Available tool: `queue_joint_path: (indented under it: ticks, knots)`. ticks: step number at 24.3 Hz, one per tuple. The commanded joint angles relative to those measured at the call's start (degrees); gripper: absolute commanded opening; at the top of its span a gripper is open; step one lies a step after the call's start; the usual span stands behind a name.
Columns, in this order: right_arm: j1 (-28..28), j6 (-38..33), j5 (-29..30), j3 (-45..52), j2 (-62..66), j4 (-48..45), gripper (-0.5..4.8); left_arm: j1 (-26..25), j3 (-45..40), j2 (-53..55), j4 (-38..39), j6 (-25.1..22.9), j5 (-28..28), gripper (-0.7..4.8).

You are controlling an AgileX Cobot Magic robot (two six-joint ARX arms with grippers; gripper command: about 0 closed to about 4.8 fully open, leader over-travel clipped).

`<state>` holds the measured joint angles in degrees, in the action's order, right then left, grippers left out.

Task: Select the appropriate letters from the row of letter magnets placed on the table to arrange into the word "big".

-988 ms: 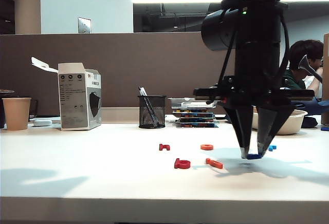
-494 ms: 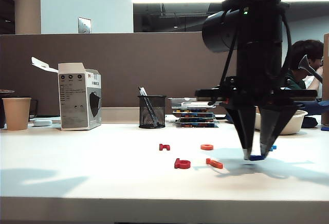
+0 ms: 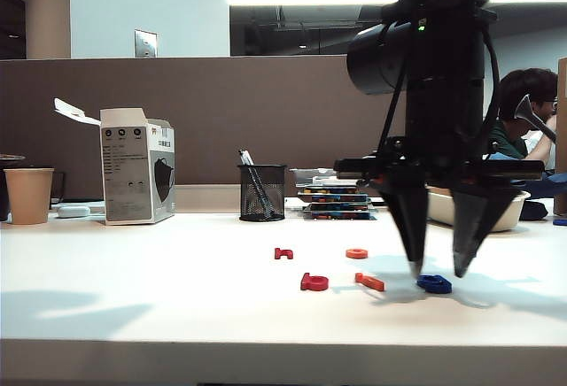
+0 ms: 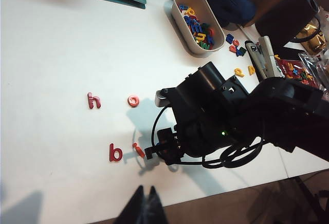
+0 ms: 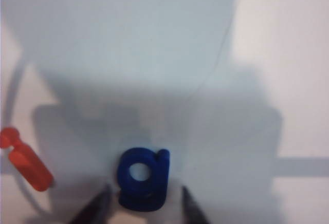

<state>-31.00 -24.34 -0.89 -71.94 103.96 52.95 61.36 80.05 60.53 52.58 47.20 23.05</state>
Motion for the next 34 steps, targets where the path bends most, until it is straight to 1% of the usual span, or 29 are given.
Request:
queue_joint_path:
  ticks: [1,10,12,14,15,16,17,18,20,21,22,23,26,27,30,34]
  knots:
    - [-0.1,0.3,0.0,-0.2,-0.3,-0.6,1.85,-0.1,0.2,-0.1,-0.4,-0.2,0.2,-0.05]
    - [-0.1,0.6,0.0,-0.3,-3.5,-3.8,1.85,-0.1,0.2,-0.1,-0.4,-0.2,0.2,-0.05]
    - [-0.1,2.1,-0.3,-0.3,-5.3,-4.4,1.83,-0.1,0.2,-0.1,-0.4,-0.2,0.2,-0.05]
    - [0.0,3.8,-0.8,-0.3,-7.8,-5.7,1.57,-0.1,0.2,-0.1,-0.4,-0.2,0.2,-0.05]
    - [0.8,3.9,-1.0,-0.3,-10.1,-6.9,0.95,-0.1,0.2,-0.1,-0.4,-0.2,0.2,-0.05]
    - [1.2,4.4,-1.4,-0.3,-11.5,-7.5,0.51,-0.1,0.2,-0.1,-0.4,-0.2,0.2,-0.05]
    - [1.9,5.3,-2.5,-0.3,-14.1,-8.2,-0.04,-0.1,0.2,-0.1,-0.4,-0.2,0.2,-0.05]
    - [2.4,5.9,-3.7,-0.3,-15.7,-8.4,-0.07,-0.1,0.2,-0.1,-0.4,-0.2,0.2,-0.05]
    - [4.2,9.8,-7.3,-0.3,-21.3,-8.9,-0.07,-0.1,0.2,-0.1,-0.4,-0.2,0.2,-0.05]
    - [5.0,11.3,-8.0,-0.3,-22.9,-9.1,-0.07,-0.1,0.2,-0.1,-0.4,-0.2,0.2,-0.05]
    - [5.7,12.4,-8.3,-0.3,-24.3,-9.2,-0.07,-0.1,0.2,-0.1,-0.4,-0.2,0.2,-0.05]
    - [7.7,14.4,-8.2,-0.3,-27.4,-9.4,-0.07,-0.1,0.2,-0.1,-0.5,-0.2,0.3,-0.05]
    - [11.9,15.9,-8.2,-0.3,-33.8,-9.5,-0.07,-0.1,0.2,-0.1,-0.4,-0.2,0.3,-0.05]
    - [14.2,16.7,-8.1,-0.2,-36.5,-9.5,-0.07,-0.1,0.2,-0.1,-0.4,-0.2,0.3,-0.05]
    - [18.1,20.0,-8.0,0.8,-43.2,-9.6,-0.07,-0.1,0.2,-0.1,-0.5,-0.2,0.3,-0.05]
    - [23.1,21.5,-7.5,7.2,-53.0,-12.2,-0.06,-0.1,0.2,-0.1,-2.1,-0.2,0.3,-0.05]
